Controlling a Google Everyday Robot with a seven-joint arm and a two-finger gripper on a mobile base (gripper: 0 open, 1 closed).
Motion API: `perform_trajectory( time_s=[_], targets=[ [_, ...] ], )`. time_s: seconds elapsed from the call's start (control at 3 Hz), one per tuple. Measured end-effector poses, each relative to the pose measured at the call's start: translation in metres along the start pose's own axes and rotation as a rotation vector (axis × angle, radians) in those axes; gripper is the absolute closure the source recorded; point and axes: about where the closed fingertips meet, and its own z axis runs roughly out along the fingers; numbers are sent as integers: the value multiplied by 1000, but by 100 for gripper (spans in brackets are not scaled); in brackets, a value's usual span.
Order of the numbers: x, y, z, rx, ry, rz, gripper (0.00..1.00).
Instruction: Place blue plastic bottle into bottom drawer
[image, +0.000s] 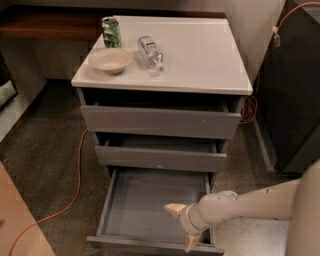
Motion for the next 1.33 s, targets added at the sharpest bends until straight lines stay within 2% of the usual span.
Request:
perform_trajectory(
  time_s=[0.33,0.67,1.0,1.33],
  targets=[
    [-36,-3,-55,-11,28,-96,0],
    [-59,-4,-90,-10,46,-161,0],
    [-65,-5,-100,-8,52,-180,0],
    [-61,-3,-94,-2,45,-147,0]
  ],
)
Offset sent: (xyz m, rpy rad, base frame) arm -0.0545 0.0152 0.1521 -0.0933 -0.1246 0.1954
